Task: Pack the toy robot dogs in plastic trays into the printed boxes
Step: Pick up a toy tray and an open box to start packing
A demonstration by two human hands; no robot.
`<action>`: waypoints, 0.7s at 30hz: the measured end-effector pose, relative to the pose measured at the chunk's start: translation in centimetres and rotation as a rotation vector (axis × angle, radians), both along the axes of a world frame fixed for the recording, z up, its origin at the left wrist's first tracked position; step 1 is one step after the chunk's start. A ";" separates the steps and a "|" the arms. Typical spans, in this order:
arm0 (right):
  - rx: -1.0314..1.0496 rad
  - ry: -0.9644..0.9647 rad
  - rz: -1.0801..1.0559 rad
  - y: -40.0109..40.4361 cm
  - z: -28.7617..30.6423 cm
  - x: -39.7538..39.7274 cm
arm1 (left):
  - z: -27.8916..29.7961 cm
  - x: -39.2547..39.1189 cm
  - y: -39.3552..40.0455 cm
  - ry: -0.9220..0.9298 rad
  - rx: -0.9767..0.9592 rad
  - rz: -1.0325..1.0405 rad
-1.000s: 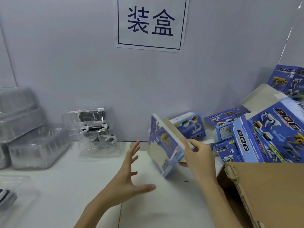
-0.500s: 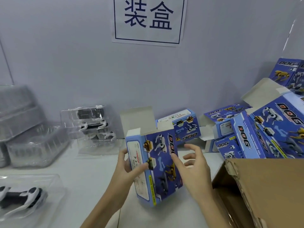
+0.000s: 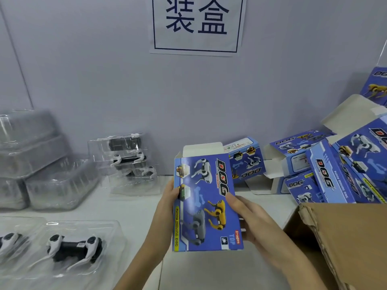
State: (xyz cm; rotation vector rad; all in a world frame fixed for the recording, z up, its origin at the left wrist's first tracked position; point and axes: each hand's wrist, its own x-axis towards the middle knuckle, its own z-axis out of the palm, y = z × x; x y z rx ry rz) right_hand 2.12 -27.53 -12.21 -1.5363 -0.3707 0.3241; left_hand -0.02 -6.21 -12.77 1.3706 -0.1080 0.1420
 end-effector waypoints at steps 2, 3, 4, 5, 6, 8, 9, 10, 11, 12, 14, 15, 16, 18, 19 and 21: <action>0.003 -0.057 0.030 -0.9 0.2 0.1 | -0.4 -0.2 -0.3 -0.170 0.150 0.143; -0.018 -0.099 0.051 -1.3 0.2 0.2 | -0.8 -0.7 -0.3 -0.259 0.237 0.173; -0.053 -0.142 0.070 -1.7 0.1 0.3 | -1.3 -1.1 -0.1 -0.332 0.325 0.212; -0.088 -0.182 0.078 -1.9 0.0 0.4 | -1.9 -1.4 0.0 -0.381 0.371 0.240; -0.113 -0.209 0.074 -2.0 -0.2 0.6 | -1.9 -1.1 -0.2 -0.426 0.394 0.263; -0.149 -0.252 0.054 -2.0 -0.7 0.9 | -2.1 -0.7 -0.7 -0.437 0.470 0.315; -0.166 -0.269 0.045 -2.0 -1.0 1.1 | -2.2 -0.7 -1.0 -0.408 0.512 0.341; -0.176 -0.285 0.034 -1.9 -1.2 1.2 | -2.5 -1.0 -1.4 -0.369 0.531 0.360; -0.186 -0.302 0.021 -2.0 -1.3 1.3 | -2.7 -1.2 -1.8 -0.335 0.532 0.373; -0.196 -0.321 0.008 -1.9 -1.4 1.4 | -2.7 -1.7 -2.3 -0.319 0.527 0.381; -0.237 -0.371 -0.010 -1.6 -1.3 1.4 | -1.8 -1.8 -3.3 -0.400 0.464 0.325; -0.248 -0.389 -0.021 -1.2 -1.5 1.3 | -1.6 -1.5 -3.9 -0.511 0.400 0.214; -0.233 -0.382 -0.047 -0.7 -1.7 1.0 | -1.5 -1.4 -4.6 -0.619 0.349 0.092; -0.244 -0.334 -0.102 0.6 -2.2 0.6 | -1.5 -1.3 -5.0 -0.514 0.280 0.108; -0.310 -0.350 -0.081 1.2 -2.6 0.4 | -1.6 -1.6 -4.6 -0.383 0.277 0.214; -0.458 -0.376 -0.002 1.9 -2.8 0.0 | -1.6 -1.7 -3.2 -0.276 0.272 0.325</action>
